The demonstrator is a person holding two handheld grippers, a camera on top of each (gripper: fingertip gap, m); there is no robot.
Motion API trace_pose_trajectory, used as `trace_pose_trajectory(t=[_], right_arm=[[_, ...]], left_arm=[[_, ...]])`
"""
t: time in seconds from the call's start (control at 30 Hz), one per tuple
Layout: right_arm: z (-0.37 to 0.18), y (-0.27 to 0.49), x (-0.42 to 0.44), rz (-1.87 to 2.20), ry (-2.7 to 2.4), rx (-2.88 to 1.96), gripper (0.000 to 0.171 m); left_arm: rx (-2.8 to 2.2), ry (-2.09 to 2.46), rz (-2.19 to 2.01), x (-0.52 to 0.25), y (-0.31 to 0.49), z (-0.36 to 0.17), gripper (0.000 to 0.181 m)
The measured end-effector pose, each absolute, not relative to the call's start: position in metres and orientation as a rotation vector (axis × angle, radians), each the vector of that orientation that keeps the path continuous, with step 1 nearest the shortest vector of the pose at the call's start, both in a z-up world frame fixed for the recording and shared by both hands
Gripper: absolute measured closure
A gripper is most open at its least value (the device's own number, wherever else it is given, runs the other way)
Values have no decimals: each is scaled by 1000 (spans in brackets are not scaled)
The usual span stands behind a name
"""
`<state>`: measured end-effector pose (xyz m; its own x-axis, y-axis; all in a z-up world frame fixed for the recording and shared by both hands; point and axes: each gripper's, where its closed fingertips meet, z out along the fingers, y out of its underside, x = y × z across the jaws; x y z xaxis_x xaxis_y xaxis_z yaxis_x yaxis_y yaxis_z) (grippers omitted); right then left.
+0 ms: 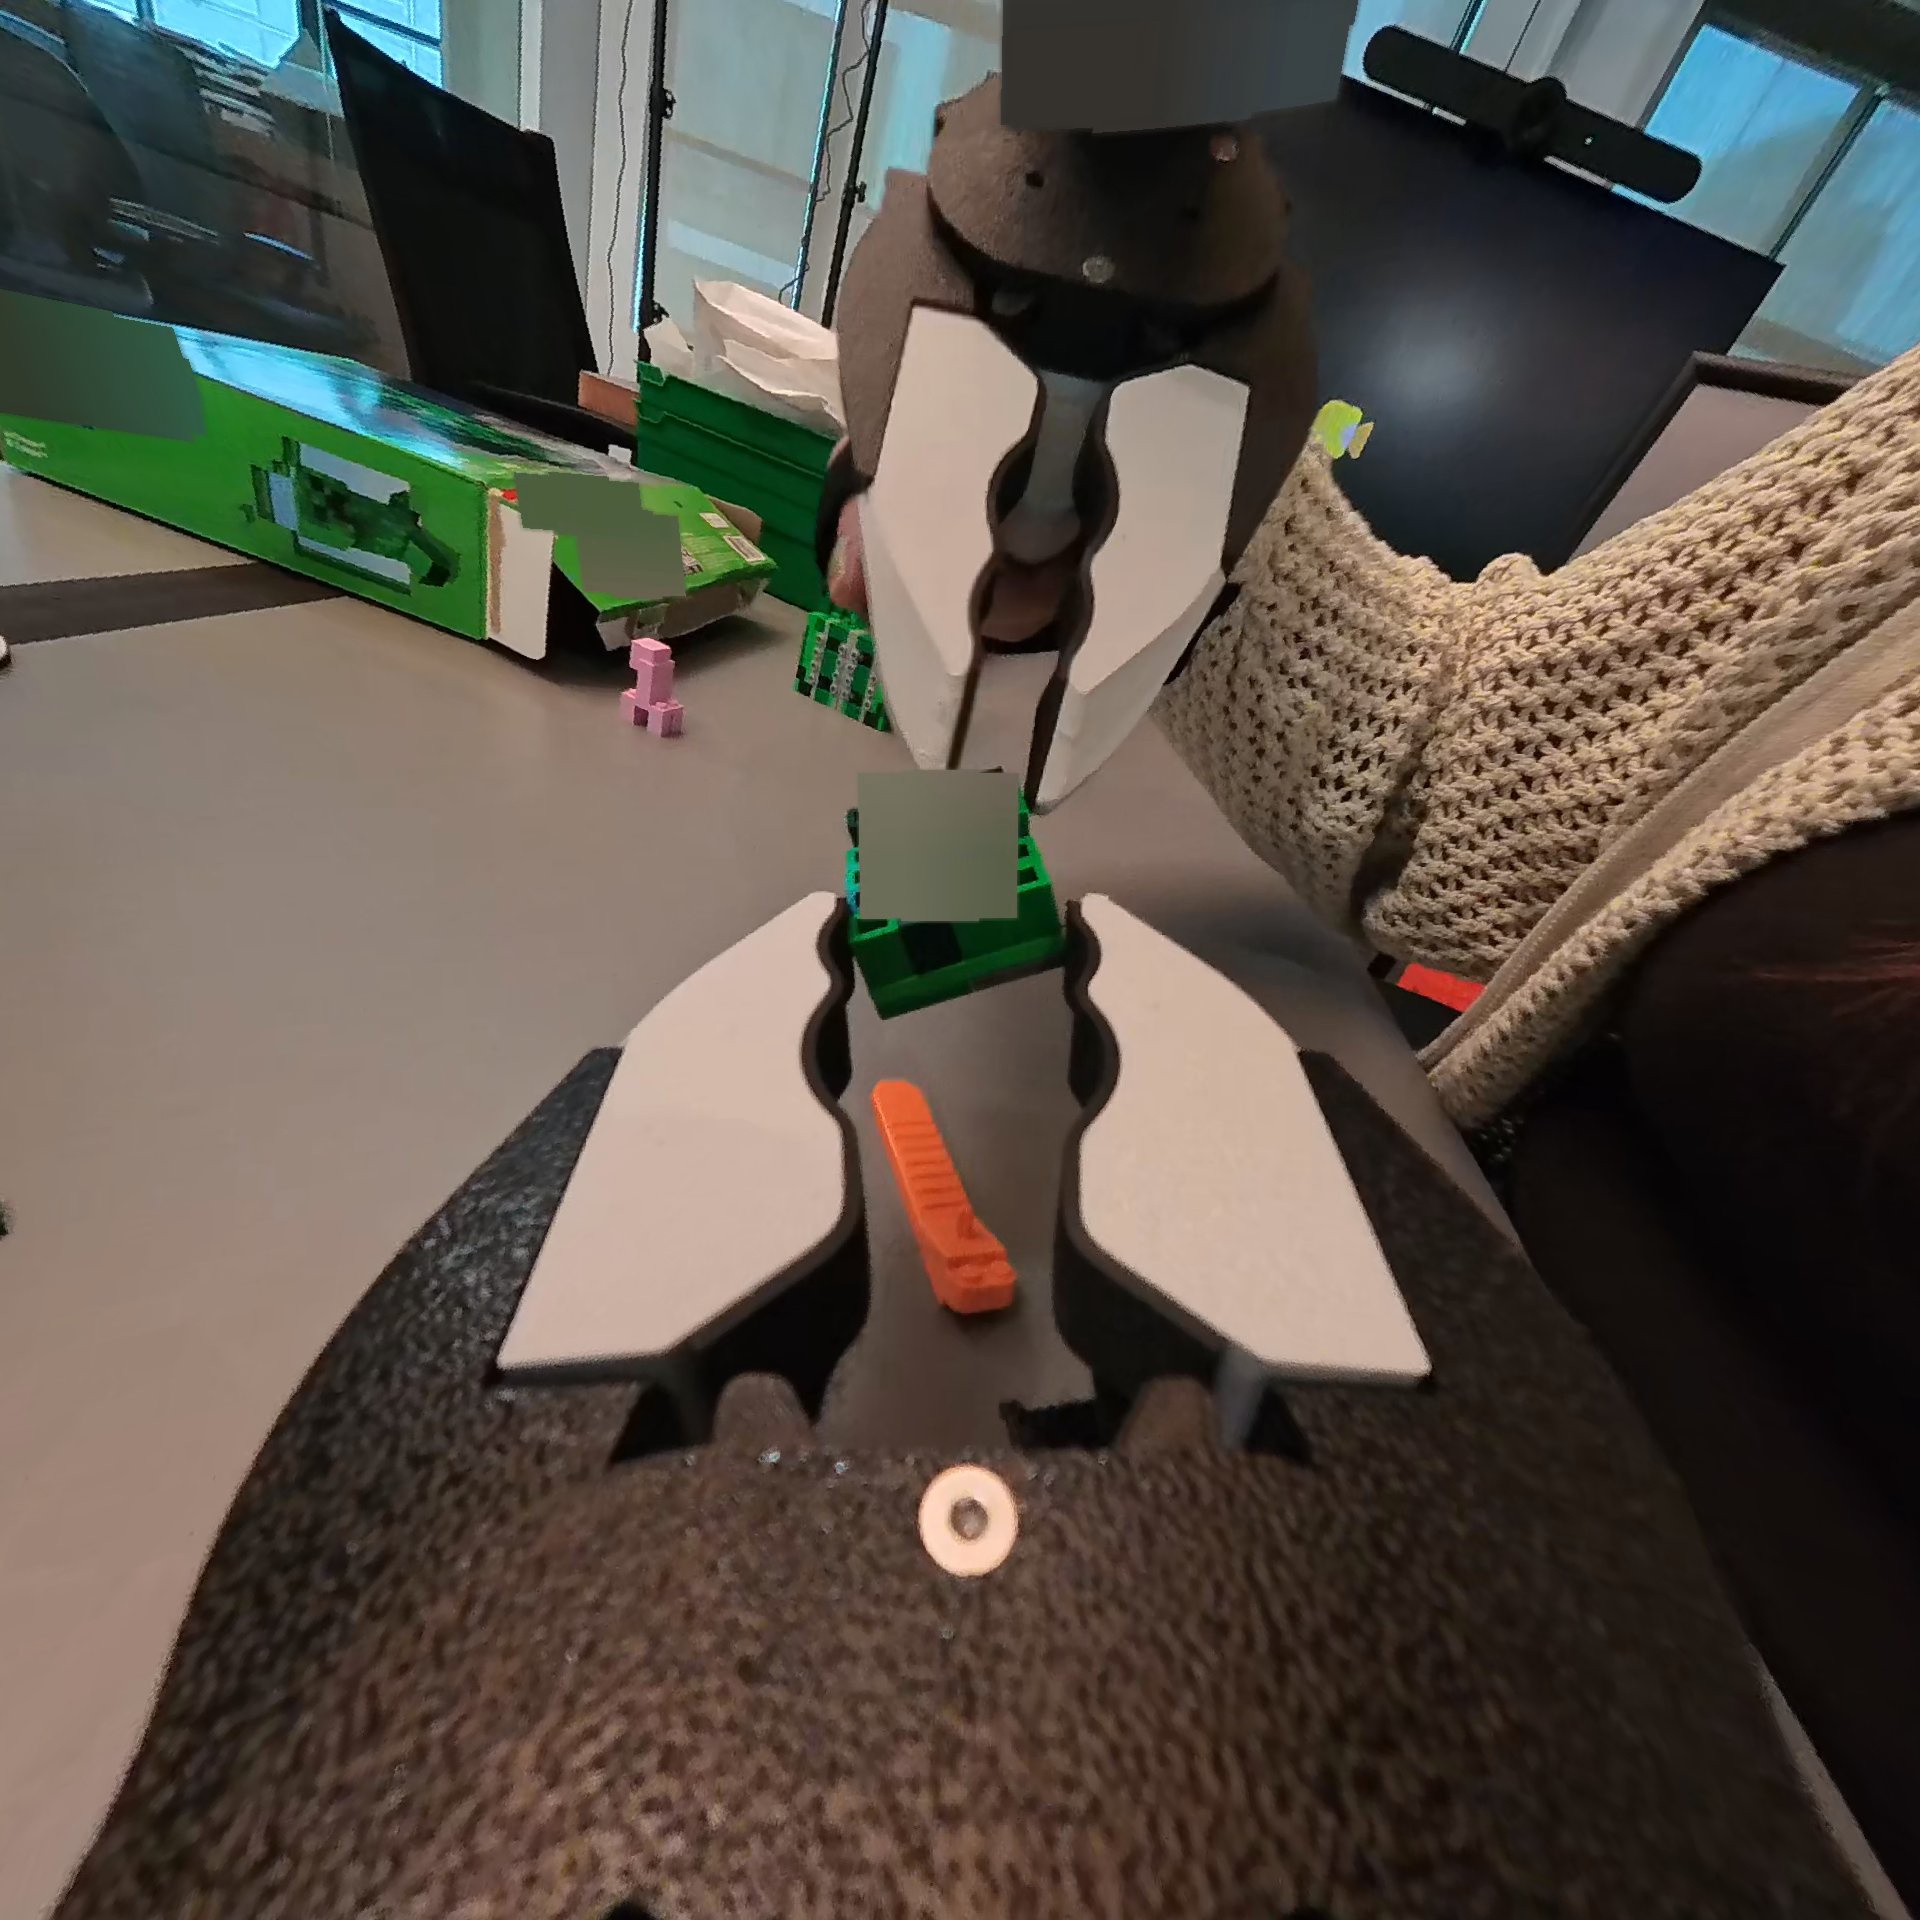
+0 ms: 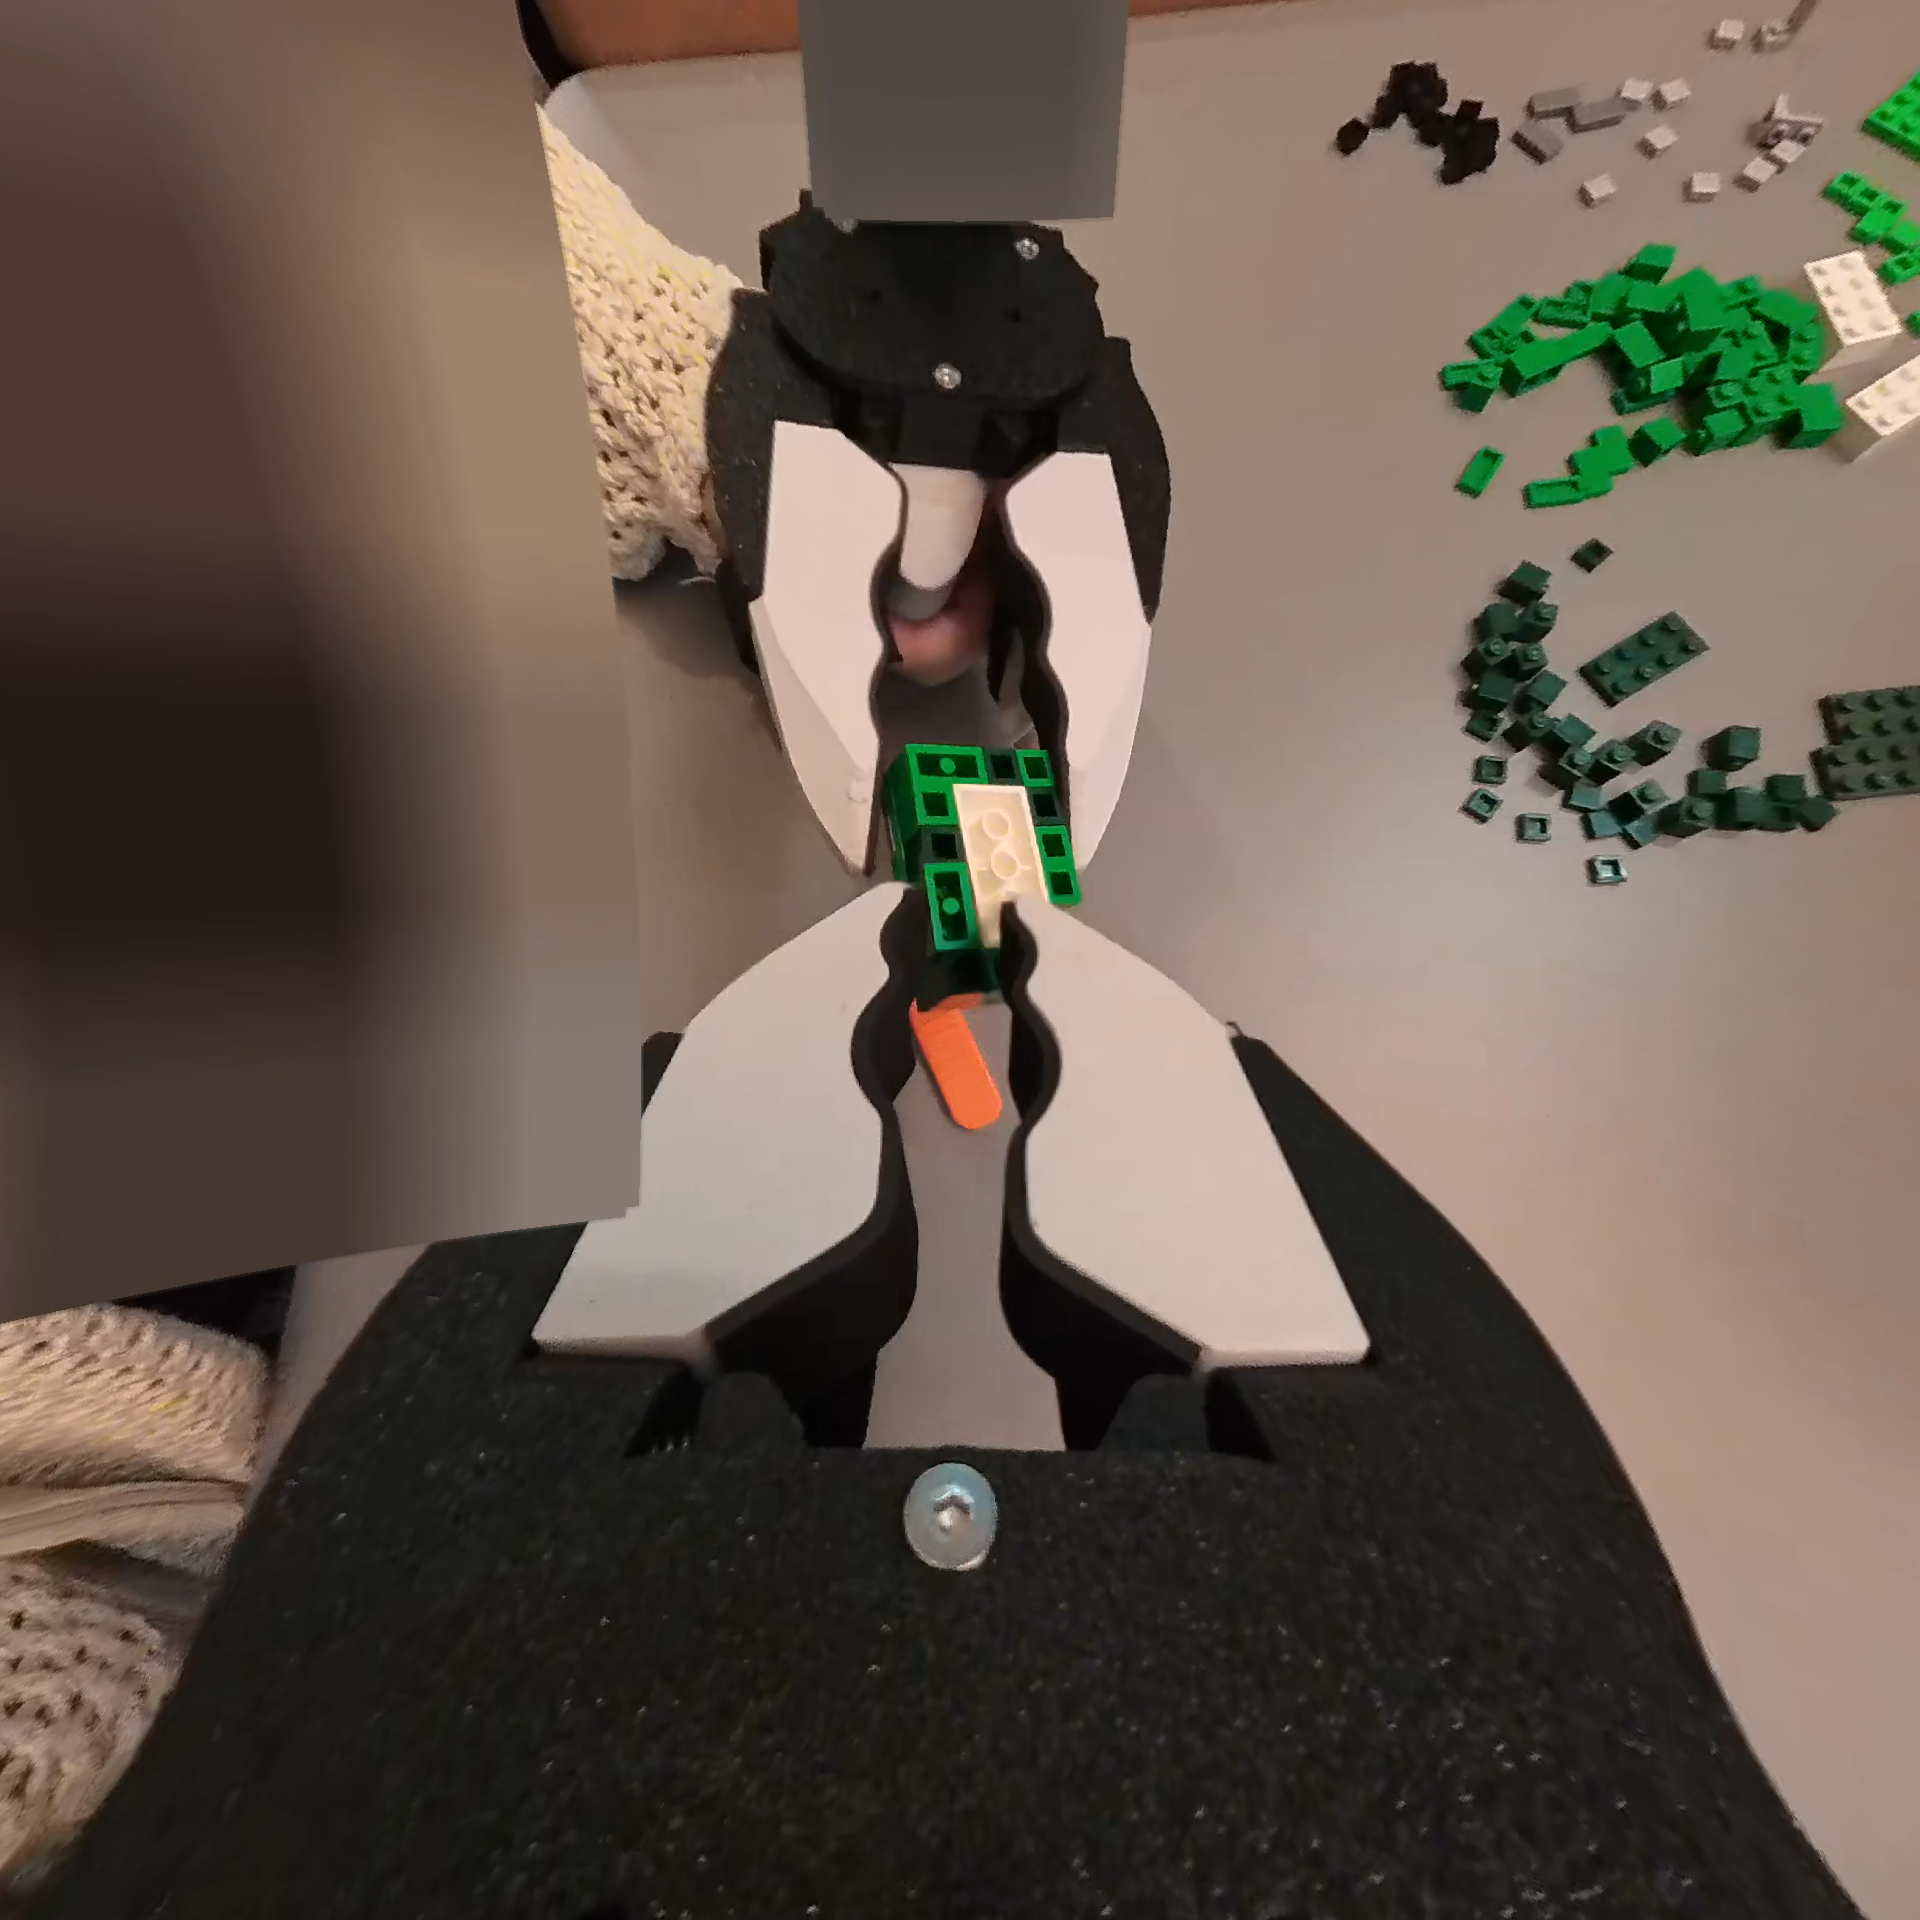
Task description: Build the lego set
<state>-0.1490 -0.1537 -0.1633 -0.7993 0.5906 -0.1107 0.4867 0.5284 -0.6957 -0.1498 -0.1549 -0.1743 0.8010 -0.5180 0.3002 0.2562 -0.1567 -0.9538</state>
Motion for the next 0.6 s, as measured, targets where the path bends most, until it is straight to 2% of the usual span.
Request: trace_pose_trajectory(t=[0.03,0.13,0.23,0.27,0.4,0.53,0.6], right_arm=[[-164,-153,-149,1106,-2618,-920,157],[-161,-152,-151,1080,-2578,-876,149],[-152,-152,-156,1032,-2446,-783,125],[-148,-154,-157,1012,-2377,-704,122],[-153,-147,-163,607,-2118,-467,110],[-175,-140,-170,154,-1995,-301,106],[-179,-140,-173,59,-1959,-262,114]], left_arm=[[-1591,212,-686,-150,-155,-174,143],[-1595,206,-678,-151,-154,-175,143],[-1596,172,-686,-153,-153,-175,143],[-1594,156,-693,-155,-153,-175,143],[-1580,106,-725,-158,-152,-174,143],[-1572,83,-751,-158,-152,-173,143],[-1575,87,-750,-157,-152,-174,143]])
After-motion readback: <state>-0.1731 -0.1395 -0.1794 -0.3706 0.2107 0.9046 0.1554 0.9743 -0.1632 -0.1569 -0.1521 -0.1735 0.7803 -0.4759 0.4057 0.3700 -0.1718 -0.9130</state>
